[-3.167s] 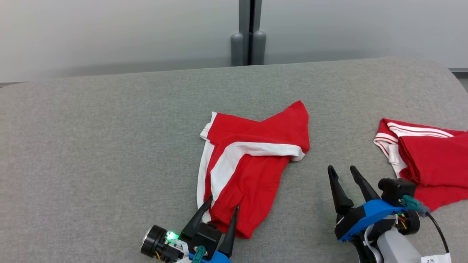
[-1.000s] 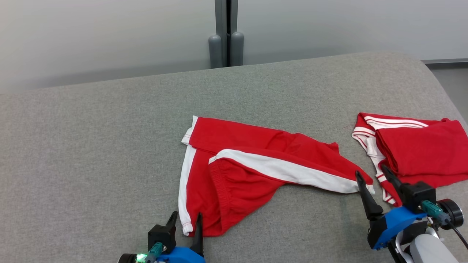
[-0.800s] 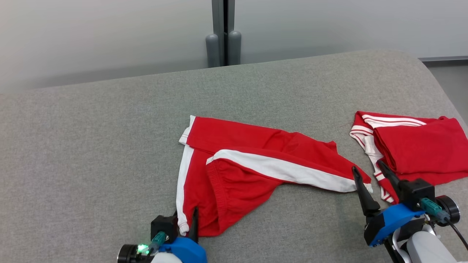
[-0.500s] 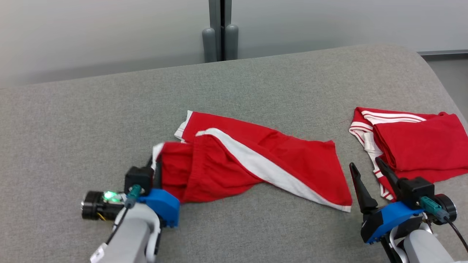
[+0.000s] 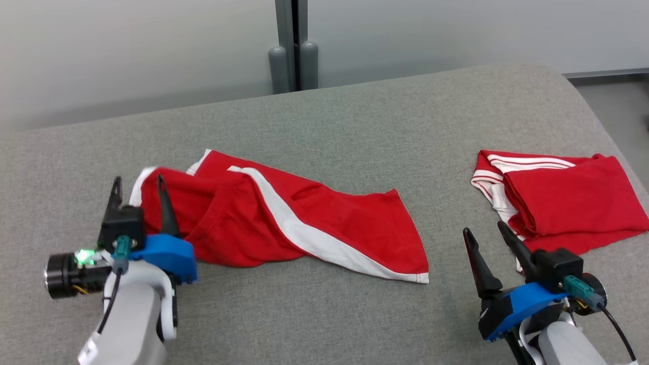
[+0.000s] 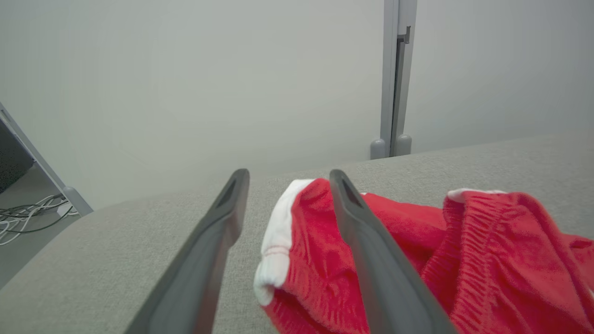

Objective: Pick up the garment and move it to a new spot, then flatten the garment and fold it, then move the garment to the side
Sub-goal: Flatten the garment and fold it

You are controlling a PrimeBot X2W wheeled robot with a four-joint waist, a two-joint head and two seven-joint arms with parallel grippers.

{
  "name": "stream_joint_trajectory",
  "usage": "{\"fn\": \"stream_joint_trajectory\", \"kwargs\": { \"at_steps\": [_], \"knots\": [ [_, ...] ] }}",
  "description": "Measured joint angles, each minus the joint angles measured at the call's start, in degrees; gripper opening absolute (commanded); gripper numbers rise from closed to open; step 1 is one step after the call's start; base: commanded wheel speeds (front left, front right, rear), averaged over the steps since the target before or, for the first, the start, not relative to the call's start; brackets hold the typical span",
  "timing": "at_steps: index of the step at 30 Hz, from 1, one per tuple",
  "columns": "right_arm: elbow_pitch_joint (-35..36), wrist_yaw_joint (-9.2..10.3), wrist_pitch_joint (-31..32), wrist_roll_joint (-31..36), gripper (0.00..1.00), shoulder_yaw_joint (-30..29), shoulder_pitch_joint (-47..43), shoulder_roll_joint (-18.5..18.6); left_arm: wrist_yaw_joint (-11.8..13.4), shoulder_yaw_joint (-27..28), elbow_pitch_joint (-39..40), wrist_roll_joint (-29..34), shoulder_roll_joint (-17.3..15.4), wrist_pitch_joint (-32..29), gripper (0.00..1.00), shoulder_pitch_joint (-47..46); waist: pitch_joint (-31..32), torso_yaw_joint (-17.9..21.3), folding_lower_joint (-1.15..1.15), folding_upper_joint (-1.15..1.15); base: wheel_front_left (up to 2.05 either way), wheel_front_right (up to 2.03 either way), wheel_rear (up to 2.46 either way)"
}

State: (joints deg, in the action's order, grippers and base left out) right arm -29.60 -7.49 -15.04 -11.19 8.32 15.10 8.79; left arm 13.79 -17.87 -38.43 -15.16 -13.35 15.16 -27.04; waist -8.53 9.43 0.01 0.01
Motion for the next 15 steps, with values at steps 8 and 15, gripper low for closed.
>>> {"fn": "stream_joint_trajectory", "kwargs": {
  "at_steps": [8, 15],
  "knots": [
    [2.48, 0.00, 0.00, -1.94, 1.00, 0.73, -1.67, -2.93, -0.47, 4.64, 9.09, 1.41, 6.79, 0.00, 1.00, 12.91, 3.25, -0.90, -0.01, 0.00, 0.00, 0.00, 0.00],
    [2.07, 0.00, 0.00, -2.54, 1.00, 0.87, -4.49, -4.92, -4.36, 5.57, 11.95, 2.37, 10.09, -0.01, 1.00, 21.12, 5.30, -2.01, -0.02, -0.01, 0.00, 0.00, 0.00]
  ]
}}
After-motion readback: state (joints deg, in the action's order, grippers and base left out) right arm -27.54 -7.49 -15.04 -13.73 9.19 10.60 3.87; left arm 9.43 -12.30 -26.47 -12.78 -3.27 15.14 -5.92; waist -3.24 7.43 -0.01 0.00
